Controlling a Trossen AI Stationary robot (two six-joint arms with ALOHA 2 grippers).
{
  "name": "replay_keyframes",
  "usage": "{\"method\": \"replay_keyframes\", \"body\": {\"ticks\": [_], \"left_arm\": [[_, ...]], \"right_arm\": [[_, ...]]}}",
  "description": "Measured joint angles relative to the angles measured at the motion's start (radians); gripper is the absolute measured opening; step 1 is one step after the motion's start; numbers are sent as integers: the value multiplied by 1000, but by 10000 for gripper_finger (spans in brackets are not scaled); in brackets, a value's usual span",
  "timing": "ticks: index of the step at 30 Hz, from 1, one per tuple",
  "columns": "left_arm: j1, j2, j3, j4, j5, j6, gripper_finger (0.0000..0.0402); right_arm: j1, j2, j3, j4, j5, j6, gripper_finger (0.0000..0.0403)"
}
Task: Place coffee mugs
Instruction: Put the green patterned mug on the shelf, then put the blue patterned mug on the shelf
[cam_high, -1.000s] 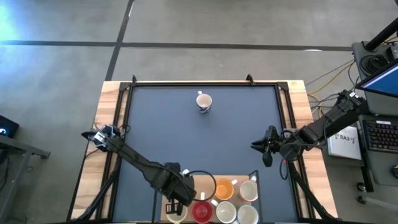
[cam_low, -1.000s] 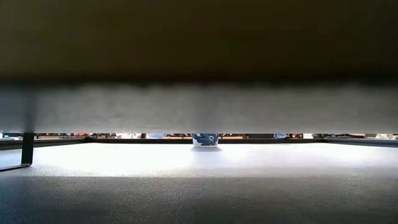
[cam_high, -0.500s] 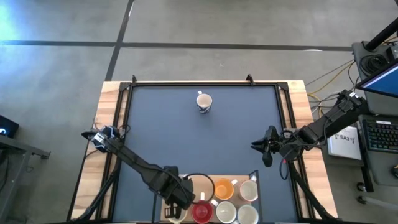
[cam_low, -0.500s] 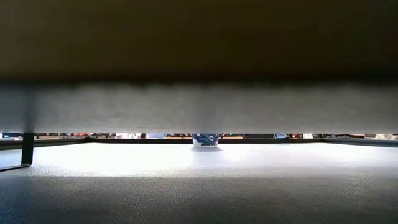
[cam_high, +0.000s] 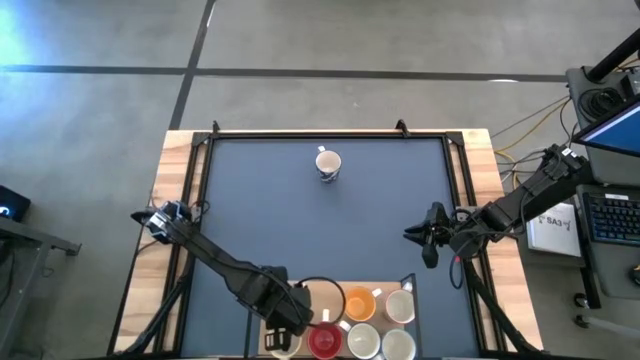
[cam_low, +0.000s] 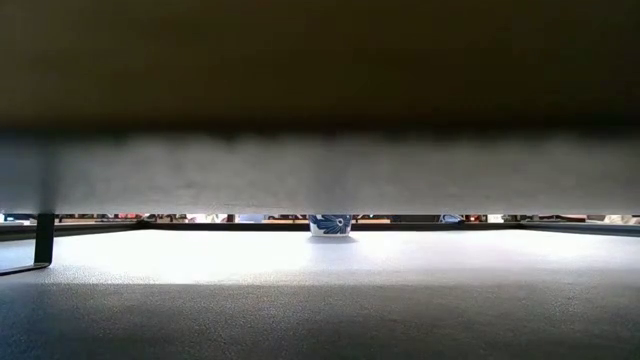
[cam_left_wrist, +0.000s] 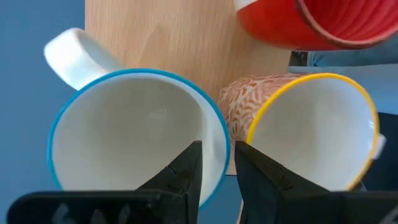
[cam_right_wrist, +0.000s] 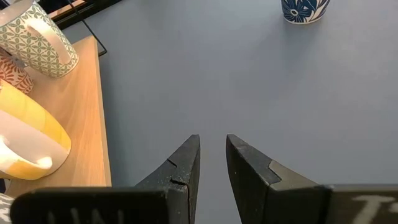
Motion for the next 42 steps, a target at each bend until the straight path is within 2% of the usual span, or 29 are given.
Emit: {"method": "replay_keyframes", "body": {"ticks": [11,17,23,29,35,39,42], "left_arm": [[19,-19,1,-55,-49,50,82],[87,-49,1,-127,-66,179,82],[214,-89,1,-181,-121,390,82],[350,-97,-16,-206,-213,678,82],[564,-99,-52,-84,-183,885,82],[707,-99,-76,21,-81,923,82],[782,-98,-84,119,-78,927,82]], "right_arm": [[0,0,0,0,0,0,68],[0,0,0,0,0,0,68],[0,0,0,0,0,0,68],[0,0,0,0,0,0,68],[0,0,0,0,0,0,68],[0,0,0,0,0,0,68],[0,0,0,0,0,0,68]]}}
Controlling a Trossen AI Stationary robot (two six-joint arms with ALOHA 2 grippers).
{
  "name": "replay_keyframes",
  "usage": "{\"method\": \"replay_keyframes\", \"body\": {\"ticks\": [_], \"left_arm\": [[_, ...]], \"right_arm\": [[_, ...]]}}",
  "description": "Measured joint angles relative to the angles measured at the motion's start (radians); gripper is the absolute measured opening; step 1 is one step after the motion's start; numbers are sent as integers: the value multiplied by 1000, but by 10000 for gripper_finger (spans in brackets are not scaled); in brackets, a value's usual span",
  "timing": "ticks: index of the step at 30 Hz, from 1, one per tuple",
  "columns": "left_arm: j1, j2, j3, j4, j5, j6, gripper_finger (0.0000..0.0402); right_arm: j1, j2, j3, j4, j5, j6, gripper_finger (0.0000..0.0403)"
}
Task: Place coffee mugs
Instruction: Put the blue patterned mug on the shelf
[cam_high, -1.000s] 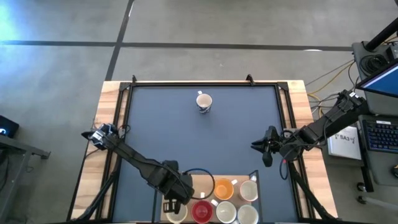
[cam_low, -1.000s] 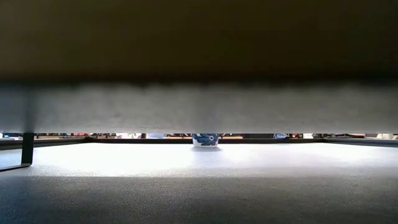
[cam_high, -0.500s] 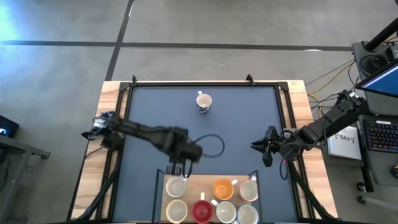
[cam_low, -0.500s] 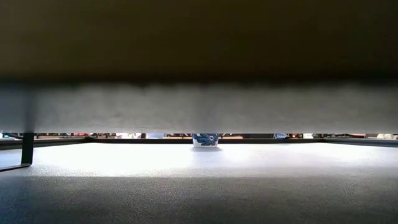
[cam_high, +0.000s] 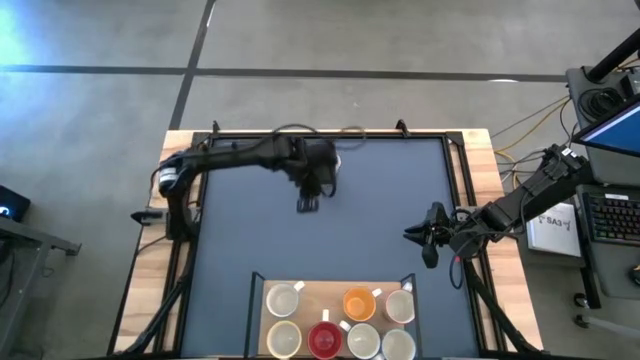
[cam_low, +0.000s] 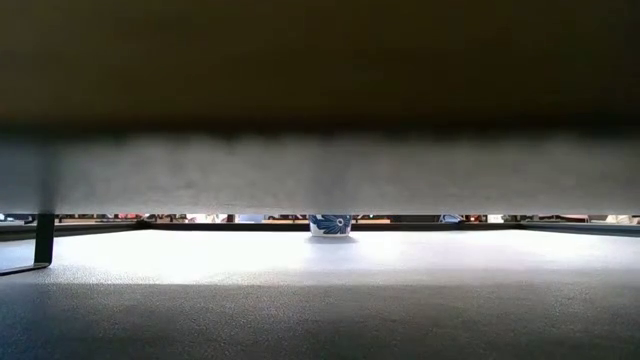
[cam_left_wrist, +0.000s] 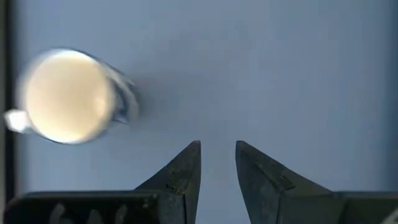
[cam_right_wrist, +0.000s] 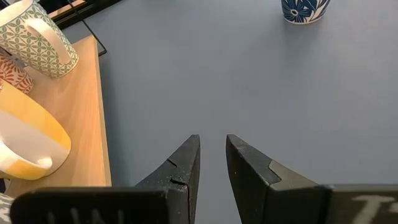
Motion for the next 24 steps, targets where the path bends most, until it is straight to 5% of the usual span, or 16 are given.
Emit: {"method": "replay_keyframes", "body": {"ticks": [7,16,24], "left_arm": [[87,44,-2,99,-5,79,88],[124,128,-3,200,-10,101,148],[138,187,-3,268,-106,63,158]], "right_arm": [[0,0,0,0,0,0,68],[0,0,0,0,0,0,68],[0,0,0,0,0,0,68]]}}
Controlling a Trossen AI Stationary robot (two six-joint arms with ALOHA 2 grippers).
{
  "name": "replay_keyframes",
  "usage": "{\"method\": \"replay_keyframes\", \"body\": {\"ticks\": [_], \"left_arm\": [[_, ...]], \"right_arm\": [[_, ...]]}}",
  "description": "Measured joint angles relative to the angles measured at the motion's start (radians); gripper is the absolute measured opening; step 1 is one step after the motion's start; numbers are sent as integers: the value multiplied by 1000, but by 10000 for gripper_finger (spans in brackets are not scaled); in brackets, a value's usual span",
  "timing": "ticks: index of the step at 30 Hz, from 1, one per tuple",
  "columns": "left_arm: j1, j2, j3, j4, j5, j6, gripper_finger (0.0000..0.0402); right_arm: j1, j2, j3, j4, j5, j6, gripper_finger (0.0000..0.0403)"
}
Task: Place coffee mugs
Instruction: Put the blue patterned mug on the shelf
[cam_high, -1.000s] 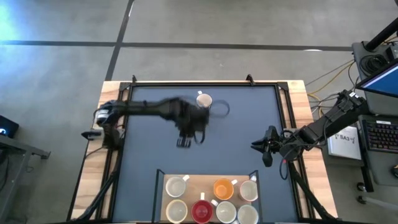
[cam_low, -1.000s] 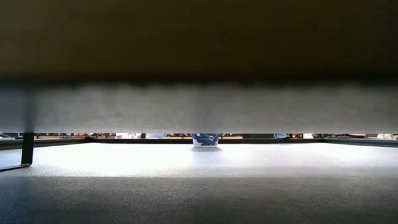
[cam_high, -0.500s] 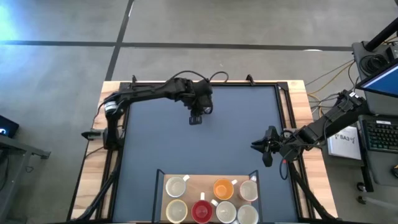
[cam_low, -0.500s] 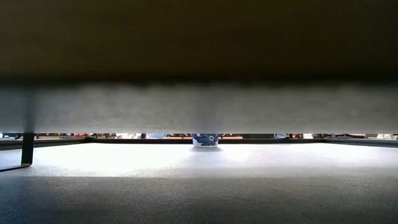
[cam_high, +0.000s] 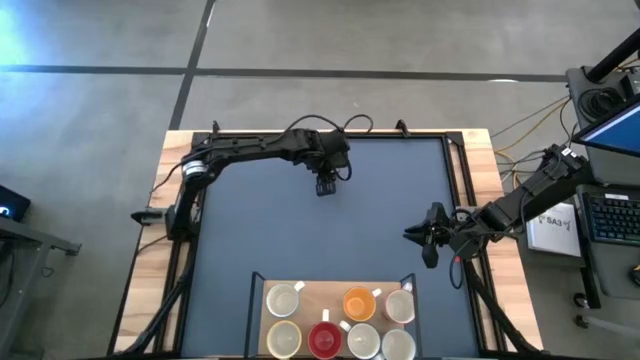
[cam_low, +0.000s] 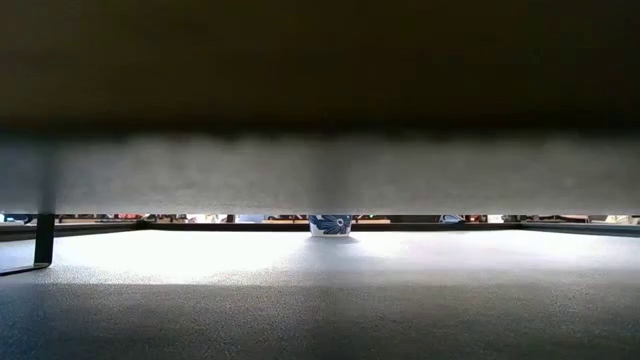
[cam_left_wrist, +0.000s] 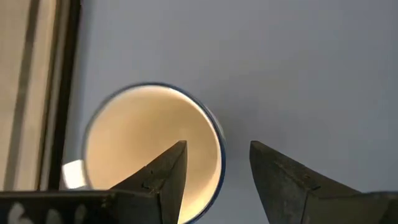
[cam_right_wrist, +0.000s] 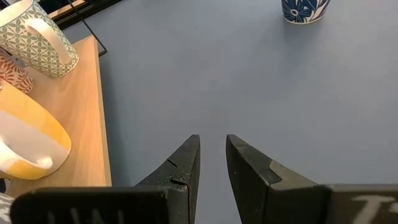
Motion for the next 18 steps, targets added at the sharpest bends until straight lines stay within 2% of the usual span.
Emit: {"method": "replay_keyframes", "body": {"ticks": [10,15,18], "left_arm": [[12,38,0,-20,-20,-44,134],[16,44,0,-25,-49,-62,106],[16,44,0,-27,-48,-62,75]], "right_arm": [[0,0,0,0,0,0,68],[0,0,0,0,0,0,68],[0,0,0,0,0,0,68]]}}
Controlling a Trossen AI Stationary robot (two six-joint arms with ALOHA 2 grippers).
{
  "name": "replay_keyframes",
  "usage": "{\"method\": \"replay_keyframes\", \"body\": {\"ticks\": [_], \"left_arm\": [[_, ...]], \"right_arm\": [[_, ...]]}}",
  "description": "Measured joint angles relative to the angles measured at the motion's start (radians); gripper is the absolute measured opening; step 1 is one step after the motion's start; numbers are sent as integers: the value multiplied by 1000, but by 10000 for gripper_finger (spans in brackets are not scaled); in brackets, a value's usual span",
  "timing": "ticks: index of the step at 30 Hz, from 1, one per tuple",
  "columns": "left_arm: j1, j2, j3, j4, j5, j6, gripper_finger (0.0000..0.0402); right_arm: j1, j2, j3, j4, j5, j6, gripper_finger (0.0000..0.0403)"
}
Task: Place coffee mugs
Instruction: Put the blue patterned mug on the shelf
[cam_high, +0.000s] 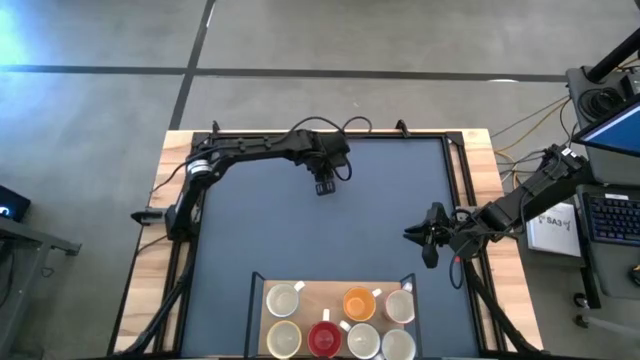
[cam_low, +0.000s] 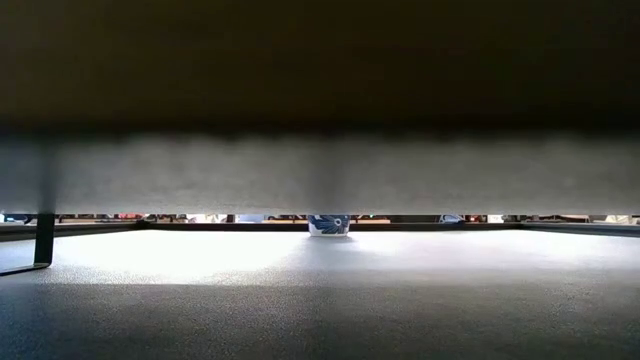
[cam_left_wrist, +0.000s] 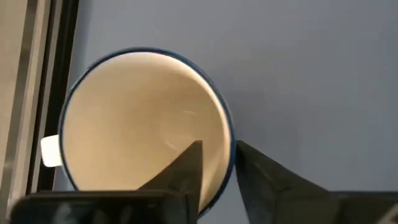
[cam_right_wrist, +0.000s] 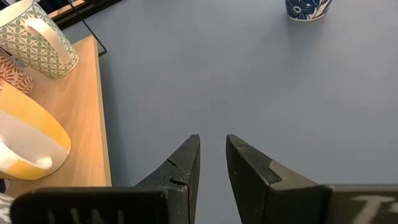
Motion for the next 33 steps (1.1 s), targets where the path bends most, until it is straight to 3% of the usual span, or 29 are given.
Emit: {"method": "replay_keyframes", "body": {"ticks": [5,19,29,33], "left_arm": [[-1,0,0,-12,20,-2,10],[-41,-78,0,-116,129,21,4],[-185,-158,0,-202,125,35,3],[-251,-182,0,-207,121,-30,3]], "right_arm": [[0,0,0,0,0,0,68],[0,0,0,0,0,0,68],[0,0,0,0,0,0,68],[0,0,0,0,0,0,68]]}}
